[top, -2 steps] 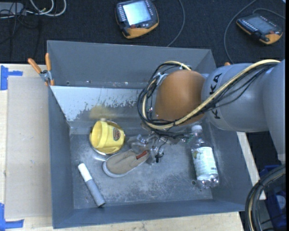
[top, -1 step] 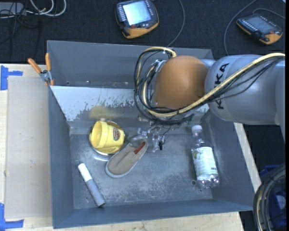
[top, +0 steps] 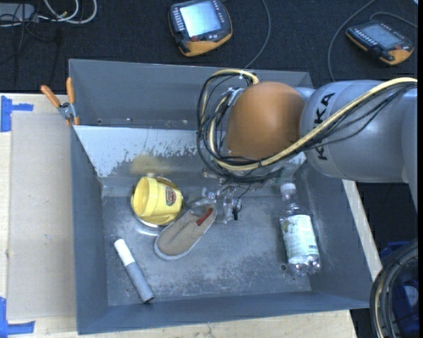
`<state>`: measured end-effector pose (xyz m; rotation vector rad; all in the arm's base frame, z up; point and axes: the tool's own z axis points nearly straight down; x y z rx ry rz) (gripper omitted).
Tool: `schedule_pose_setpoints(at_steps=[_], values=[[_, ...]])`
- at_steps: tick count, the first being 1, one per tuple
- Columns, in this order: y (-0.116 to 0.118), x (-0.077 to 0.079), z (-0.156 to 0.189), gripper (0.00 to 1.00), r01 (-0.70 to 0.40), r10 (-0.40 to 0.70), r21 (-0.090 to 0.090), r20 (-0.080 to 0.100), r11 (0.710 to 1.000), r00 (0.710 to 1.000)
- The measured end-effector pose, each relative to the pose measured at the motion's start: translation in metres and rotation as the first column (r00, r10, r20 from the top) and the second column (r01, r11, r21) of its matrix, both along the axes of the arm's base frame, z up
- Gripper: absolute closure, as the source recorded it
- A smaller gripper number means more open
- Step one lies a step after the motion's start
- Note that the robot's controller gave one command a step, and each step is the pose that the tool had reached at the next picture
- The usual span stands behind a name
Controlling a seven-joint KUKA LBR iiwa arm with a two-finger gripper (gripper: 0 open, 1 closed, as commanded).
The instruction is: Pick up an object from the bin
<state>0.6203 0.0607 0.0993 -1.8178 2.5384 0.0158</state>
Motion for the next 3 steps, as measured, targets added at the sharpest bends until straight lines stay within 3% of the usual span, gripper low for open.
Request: schedule_pose_setpoints(at_steps=[3], values=[[-0.0001,-0.0001,-0.0003,1.0,0.003,-0.003,0.0,-0.001,1.0,1.0]])
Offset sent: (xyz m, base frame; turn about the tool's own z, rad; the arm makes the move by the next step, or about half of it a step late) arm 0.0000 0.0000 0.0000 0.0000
